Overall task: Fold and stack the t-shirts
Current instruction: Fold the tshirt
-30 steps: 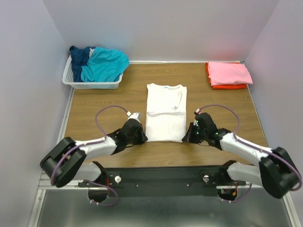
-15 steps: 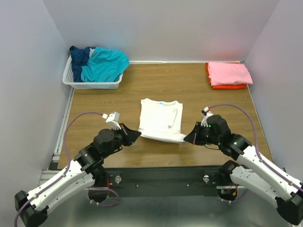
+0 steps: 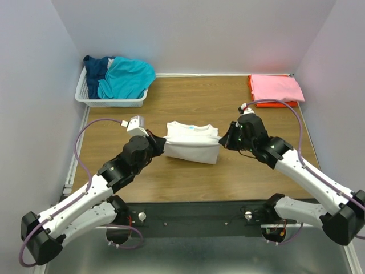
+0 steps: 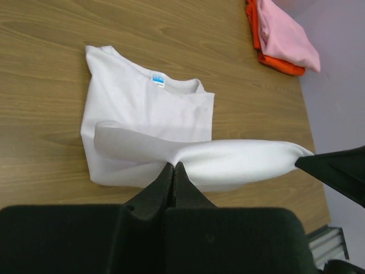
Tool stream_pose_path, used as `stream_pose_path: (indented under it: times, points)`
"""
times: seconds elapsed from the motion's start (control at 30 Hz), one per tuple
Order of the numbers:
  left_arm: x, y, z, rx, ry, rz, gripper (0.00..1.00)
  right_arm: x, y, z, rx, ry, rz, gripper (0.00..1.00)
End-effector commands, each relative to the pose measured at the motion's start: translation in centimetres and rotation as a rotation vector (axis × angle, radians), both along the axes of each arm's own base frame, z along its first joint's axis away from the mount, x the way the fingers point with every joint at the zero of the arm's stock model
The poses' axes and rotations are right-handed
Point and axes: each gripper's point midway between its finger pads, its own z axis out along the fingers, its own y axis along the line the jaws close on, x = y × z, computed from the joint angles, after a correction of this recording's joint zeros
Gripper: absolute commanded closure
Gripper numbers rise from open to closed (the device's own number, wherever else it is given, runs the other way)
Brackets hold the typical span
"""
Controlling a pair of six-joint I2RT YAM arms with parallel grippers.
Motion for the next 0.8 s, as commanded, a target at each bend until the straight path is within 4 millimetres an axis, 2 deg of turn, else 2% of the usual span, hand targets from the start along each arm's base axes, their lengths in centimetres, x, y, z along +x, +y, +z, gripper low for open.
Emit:
stream_pose_path:
  times: [0.0,0.17,0.33,0.43,0.53,0.73,0.77]
  points:
    - [2.9,2.3,1.6,0.043,-0.060,0.155,1.00,2.5,-1.2,0.8,-0.098,-0.055,-0.079,0.99]
    - [5.8,3.4,3.1,0.050,-0.122,0.177,1.00,4.7,-0.6,0.9,-0.129,-0.060,-0.099,0.99]
    - [7.7,3.2,2.9,0.090,-0.116,0.154,1.00,6.6,-0.9,-0.2,-0.138,-0.030,-0.106,0.99]
    - [9.0,3.4,1.8,0.130,-0.088,0.166,1.00,7.6,-0.8,-0.7,-0.131,-0.016,-0.103,0.99]
    - [10.0,3.4,2.0,0.134,-0.096,0.170,1.00,8.3,-0.7,-1.6,-0.121,0.003,-0.099,0.99]
    - [12.6,3.4,1.1,0.153,-0.082,0.170,1.00,9.8,-1.0,-3.8,-0.126,0.052,-0.102,0.99]
    - [13.0,3.2,0.2,0.164,-0.062,0.165,1.00,10.0,-1.1,-4.1,-0.125,0.058,-0.105,0.99]
